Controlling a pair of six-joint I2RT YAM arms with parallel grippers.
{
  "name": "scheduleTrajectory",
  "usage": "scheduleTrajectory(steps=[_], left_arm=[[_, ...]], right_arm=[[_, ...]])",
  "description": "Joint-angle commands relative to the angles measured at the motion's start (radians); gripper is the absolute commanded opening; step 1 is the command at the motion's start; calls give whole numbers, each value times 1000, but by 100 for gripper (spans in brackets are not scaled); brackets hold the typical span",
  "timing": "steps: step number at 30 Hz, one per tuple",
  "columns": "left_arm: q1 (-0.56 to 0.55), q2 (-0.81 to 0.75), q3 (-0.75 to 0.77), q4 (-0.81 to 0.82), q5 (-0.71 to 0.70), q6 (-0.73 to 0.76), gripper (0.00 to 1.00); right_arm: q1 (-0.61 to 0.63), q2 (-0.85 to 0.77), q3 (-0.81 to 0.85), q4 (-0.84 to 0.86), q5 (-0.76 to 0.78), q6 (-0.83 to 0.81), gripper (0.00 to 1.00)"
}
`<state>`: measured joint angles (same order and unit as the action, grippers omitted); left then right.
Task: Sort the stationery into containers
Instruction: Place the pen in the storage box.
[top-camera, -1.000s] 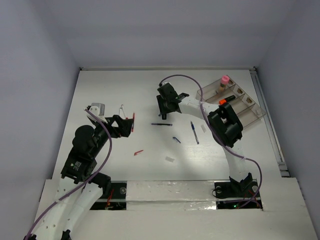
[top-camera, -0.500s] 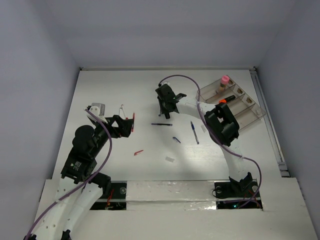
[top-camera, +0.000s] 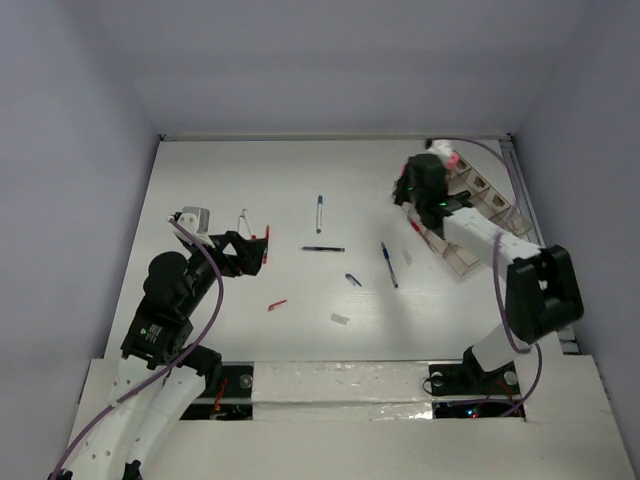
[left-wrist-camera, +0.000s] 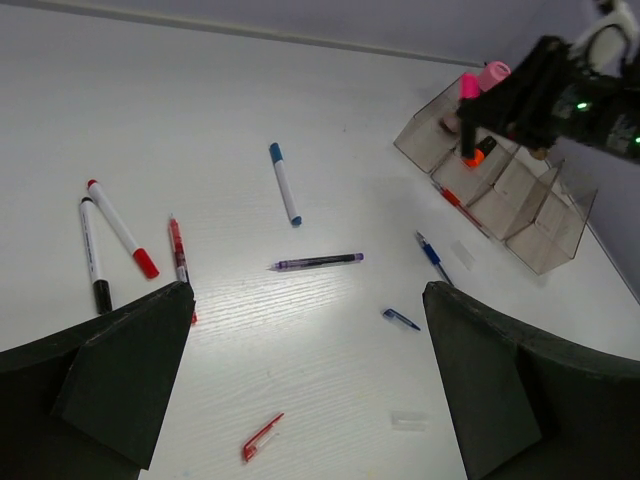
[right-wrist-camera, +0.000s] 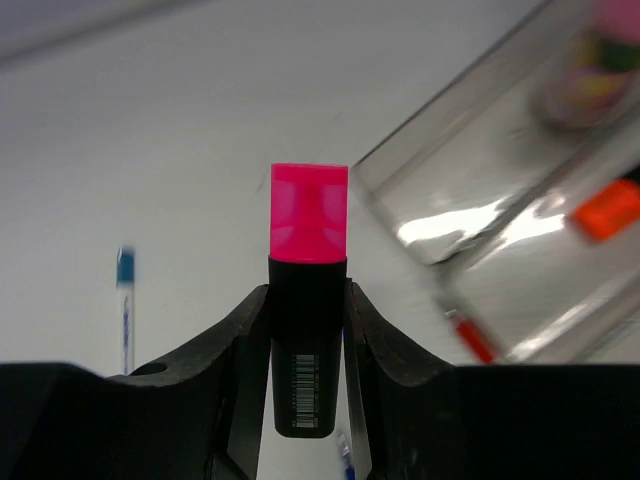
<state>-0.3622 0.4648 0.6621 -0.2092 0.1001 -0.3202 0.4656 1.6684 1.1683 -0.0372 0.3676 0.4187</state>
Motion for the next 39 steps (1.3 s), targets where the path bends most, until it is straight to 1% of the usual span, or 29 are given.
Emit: scheduleTrajectory(steps=[1,3,4,6,7,11,20,22,31,32,36,37,39], left_arm=[[6,-9,16,39,19,4,99],[6,-9,16,40,20,4,99],[6,-9,16,39,20,4,99],[6,-8,16,39,21,4,99],[6,-6,16,40,21,4,99],[6,-6,16,40,21,4,99],[6,0,16,39,23,6,99],[6,1,16,39,21,6,99],[6,5,16,40,21,4,99],[6,5,16,41,20,6,99],[6,5,16,39,20,4,99],[6,5,16,37,18,6,99],[6,3,16,39,18,6,99]], right_arm=[[-151,-148,-148,189,21,155,15],[-198,-188,-217,204,51,198,15],[-247,-215,-232,212,54,215,14],[-300,-226,-260,226,7,258,14],[-344,-225,-260,227,-7,273,14],[-416,-165,-225,218,-62,322,14],[-458,-88,-177,223,-85,384,20],[-469,-66,-173,229,-104,391,24],[-478,-15,-145,235,-150,400,34],[-478,-12,-138,237,-154,399,35],[-487,-7,-122,230,-177,387,56],[-487,-10,-124,232,-180,381,64],[-487,-21,-136,235,-187,364,69]])
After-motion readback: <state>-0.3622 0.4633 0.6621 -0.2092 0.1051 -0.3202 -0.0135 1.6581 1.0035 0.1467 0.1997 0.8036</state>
